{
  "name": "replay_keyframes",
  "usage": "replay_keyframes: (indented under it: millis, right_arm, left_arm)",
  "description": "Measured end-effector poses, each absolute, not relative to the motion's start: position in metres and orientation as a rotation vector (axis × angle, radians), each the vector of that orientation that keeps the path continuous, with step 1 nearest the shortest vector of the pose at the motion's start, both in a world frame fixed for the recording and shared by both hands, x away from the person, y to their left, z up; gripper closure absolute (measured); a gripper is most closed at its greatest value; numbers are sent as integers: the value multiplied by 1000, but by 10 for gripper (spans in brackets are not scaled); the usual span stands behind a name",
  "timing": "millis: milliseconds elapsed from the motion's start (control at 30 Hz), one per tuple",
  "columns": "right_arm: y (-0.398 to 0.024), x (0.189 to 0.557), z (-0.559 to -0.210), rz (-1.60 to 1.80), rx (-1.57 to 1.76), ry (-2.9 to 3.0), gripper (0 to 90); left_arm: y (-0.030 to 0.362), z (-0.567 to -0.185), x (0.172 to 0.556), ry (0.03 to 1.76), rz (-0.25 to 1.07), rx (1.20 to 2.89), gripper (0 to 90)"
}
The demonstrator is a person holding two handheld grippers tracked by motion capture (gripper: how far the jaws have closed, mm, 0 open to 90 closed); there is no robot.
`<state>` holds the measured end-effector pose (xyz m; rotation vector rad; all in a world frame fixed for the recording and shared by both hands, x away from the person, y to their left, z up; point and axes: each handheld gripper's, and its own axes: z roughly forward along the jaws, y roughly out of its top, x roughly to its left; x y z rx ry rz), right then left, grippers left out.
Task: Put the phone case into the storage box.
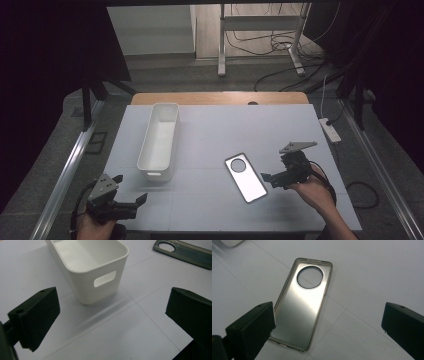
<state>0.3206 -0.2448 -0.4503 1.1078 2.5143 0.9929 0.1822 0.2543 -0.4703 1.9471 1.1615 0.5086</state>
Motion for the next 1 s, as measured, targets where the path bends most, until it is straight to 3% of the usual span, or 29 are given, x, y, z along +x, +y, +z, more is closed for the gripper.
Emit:
replay_keyframes:
  millis: [1000]
  right_arm:
    - [-206,342,-458,891,1125,2583,0]
  left_arm:
    - [254,-470,182,1150,516,1957,0]
